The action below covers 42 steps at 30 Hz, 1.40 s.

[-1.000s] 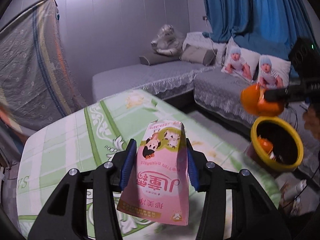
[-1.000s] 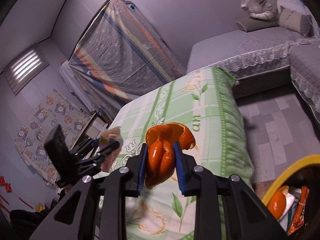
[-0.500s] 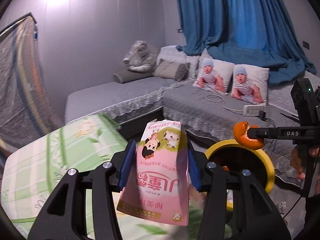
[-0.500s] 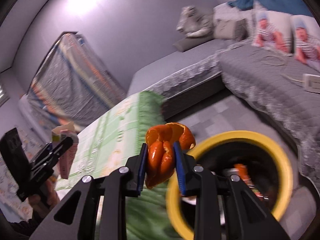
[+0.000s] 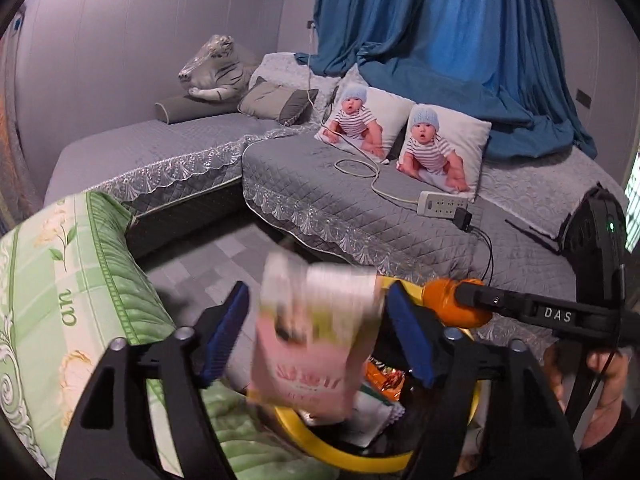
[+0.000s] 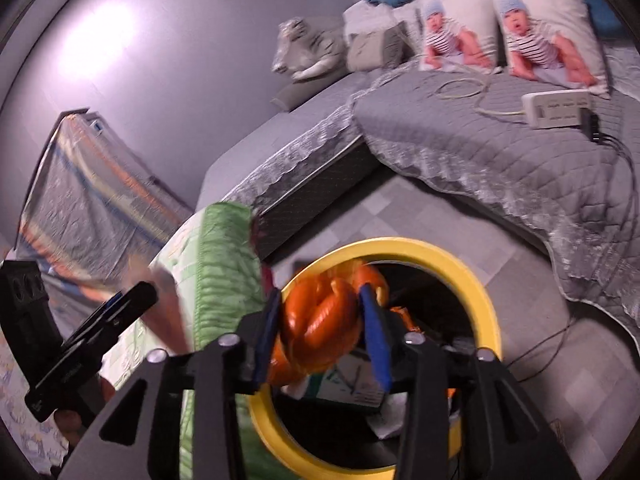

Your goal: Collect trash

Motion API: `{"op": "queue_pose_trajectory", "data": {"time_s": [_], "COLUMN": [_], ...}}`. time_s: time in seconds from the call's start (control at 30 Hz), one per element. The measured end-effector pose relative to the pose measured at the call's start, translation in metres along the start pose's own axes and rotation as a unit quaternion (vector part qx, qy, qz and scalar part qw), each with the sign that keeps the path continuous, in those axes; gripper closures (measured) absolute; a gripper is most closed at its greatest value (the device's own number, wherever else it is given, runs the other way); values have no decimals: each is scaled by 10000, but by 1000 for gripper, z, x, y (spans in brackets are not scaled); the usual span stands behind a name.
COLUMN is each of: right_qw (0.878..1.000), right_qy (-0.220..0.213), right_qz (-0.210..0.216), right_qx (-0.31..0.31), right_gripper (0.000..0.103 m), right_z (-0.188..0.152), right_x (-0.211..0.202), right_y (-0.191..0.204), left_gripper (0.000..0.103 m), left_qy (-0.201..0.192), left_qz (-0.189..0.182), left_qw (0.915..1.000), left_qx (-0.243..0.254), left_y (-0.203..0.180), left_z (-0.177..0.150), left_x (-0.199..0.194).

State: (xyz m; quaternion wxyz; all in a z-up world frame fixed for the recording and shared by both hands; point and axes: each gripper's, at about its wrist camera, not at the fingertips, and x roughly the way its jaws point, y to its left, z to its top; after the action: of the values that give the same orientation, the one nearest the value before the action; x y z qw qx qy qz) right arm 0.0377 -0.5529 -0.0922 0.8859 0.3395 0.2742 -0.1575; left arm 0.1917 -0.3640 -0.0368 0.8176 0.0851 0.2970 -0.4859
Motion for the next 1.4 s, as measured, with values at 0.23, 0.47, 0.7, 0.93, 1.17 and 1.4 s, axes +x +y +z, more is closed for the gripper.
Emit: {"op": "queue_pose_trajectory", "data": {"time_s": [0.23, 0.47, 0.7, 0.93, 1.17, 1.4], "right_qw": [9970, 9929, 9860, 9729, 9512, 9330], "right_qy": [-685, -1044, -1416, -1420, -1319, -1360], "right_qz": [-364, -541, -406, 324, 1136, 1435], "right_qx": [62, -168, -787, -1796, -2548, -3006], "right_gripper": [47, 45, 37, 35, 35, 20], "right_z": [6, -1, -17, -60, -109, -153], "right_x": [-45, -67, -90, -85, -68, -60], "right_y": [-1, 28, 94, 201, 296, 359], "left_gripper": [18, 17, 13, 12, 12, 9], "left_qy": [-369, -867, -1736, -2447, -2670, -2645], "left_qz": [166, 442, 1091, 2591, 3733, 4653], "left_qw": [9980, 9918, 9720, 9254, 8772, 8303], "left_qx": [-477, -832, -1151, -1291, -1409, -1551], "left_y": [28, 63, 94, 118, 126, 125], "left_z": [-5, -11, -31, -70, -114, -149], "left_x": [-34, -97, -189, -299, -384, -433]}}
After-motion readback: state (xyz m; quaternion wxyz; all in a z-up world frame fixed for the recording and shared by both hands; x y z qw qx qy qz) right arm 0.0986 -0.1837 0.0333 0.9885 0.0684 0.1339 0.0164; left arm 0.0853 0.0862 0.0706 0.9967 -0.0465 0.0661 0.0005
